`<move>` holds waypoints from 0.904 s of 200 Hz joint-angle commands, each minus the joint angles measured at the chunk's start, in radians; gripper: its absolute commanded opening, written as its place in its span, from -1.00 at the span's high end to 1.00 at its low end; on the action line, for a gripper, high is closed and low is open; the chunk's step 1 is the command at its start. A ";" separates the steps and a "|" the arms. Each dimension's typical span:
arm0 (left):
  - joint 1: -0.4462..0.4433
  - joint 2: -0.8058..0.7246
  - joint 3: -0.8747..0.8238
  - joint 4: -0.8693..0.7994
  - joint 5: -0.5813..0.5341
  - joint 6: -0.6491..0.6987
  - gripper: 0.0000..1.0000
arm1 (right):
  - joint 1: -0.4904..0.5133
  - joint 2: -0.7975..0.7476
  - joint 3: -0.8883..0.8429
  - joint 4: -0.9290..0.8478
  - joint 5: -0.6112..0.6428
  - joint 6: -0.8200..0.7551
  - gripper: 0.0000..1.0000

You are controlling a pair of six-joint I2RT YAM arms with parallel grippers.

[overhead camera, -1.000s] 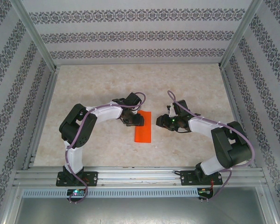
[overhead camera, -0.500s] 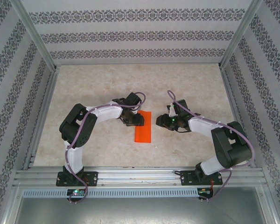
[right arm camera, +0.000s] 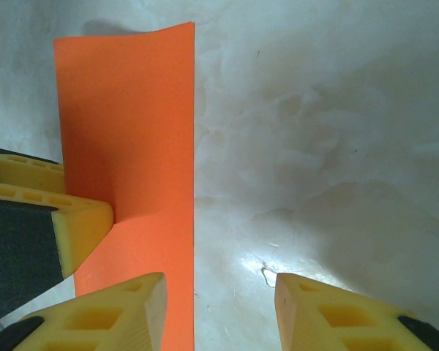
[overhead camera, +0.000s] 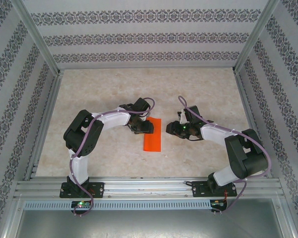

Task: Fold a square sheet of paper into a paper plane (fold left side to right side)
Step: First fold in half a square sheet of paper at the center of the table.

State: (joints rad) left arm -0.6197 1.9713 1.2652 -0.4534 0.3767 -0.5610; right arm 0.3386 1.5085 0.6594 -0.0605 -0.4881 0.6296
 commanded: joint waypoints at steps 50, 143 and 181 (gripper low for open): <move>-0.009 0.133 -0.048 -0.074 -0.010 0.008 0.09 | 0.037 0.044 0.051 -0.001 -0.044 0.004 0.14; -0.012 0.146 -0.032 -0.101 -0.010 0.038 0.05 | 0.034 0.005 0.040 -0.012 0.002 0.001 0.13; -0.014 0.146 -0.034 -0.101 -0.018 0.032 0.05 | 0.039 0.018 0.049 -0.009 -0.013 0.002 0.13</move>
State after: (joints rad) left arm -0.6197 1.9881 1.2957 -0.4908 0.3836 -0.5503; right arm 0.3695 1.5379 0.6876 -0.0631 -0.5041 0.6296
